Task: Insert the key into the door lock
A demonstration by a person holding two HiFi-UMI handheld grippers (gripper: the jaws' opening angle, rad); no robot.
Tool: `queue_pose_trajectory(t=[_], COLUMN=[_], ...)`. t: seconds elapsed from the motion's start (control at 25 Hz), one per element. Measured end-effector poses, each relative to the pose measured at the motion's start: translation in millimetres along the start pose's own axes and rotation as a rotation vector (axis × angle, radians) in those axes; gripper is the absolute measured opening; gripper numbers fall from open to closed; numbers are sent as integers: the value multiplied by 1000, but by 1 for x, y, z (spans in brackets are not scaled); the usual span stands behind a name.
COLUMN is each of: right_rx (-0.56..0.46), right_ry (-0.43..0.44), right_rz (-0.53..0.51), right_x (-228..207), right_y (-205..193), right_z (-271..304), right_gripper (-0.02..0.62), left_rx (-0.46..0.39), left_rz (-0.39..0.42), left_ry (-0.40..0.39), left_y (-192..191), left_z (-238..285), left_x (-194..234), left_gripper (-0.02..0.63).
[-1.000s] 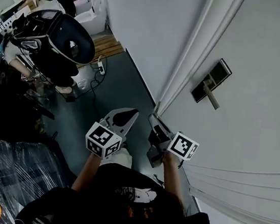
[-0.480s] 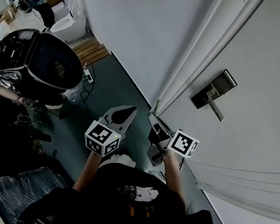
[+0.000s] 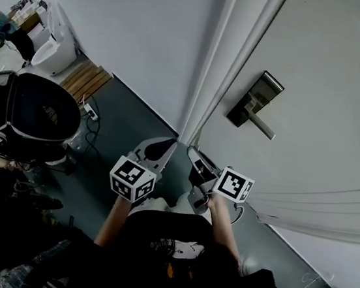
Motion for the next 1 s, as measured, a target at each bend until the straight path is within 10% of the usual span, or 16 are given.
queue_pose_trajectory(t=[1.0], right_rx=[-227], right_ry=[-35], right_rz=[115], right_x=[-69], right_y=[62], right_z=[-43], right_gripper=[20], left_rx=[30], left_rz=[84], left_ry=[-188], left_y=[9], left_z=[86], left_x=[-48], left_gripper=[12])
Point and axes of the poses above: the fingertips, and each gripper's own axes: z forward along the fingers, x to its left, y out of its top, the point moved 5 cm from there along -z, backward along the fingers, and after that the axes turned 4 degrees about -y, right-handed, at the moved point
